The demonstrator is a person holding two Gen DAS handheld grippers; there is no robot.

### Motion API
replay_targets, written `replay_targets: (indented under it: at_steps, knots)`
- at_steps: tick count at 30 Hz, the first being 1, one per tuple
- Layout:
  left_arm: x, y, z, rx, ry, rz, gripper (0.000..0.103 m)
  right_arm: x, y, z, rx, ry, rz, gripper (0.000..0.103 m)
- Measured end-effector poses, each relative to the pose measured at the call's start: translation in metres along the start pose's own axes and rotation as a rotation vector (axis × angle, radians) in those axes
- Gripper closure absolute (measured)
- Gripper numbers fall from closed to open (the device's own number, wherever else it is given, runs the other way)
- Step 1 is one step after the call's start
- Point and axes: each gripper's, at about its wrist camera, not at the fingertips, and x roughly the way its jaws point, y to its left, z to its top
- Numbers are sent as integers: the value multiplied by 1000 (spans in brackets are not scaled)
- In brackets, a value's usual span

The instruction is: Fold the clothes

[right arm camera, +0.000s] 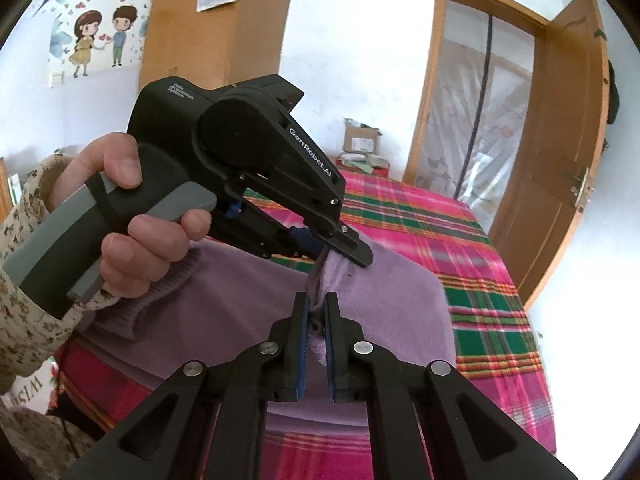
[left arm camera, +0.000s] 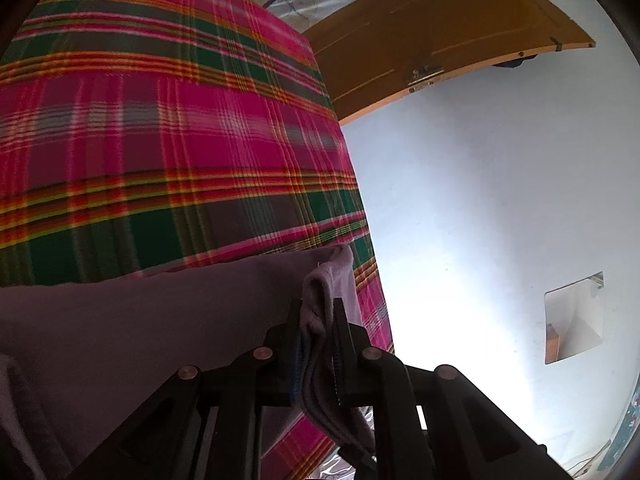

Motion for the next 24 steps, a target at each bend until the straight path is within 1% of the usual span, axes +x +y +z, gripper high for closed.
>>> replay_targets:
  at_steps: [4, 12, 18, 24]
  knots:
    - [-15, 9, -4, -5, -18, 10, 90, 3, 13, 4, -16, -6, 34, 95]
    - [-20, 30, -5, -52, -34, 39, 90, 10, 33, 6, -26, 5, 92, 95]
    - [-26, 56, -11, -104, -14, 99, 90, 16, 44, 1, -32, 44, 129, 95]
    - [-37, 74, -20, -150, 5, 122, 90, 26, 51, -10, -29, 88, 155, 95]
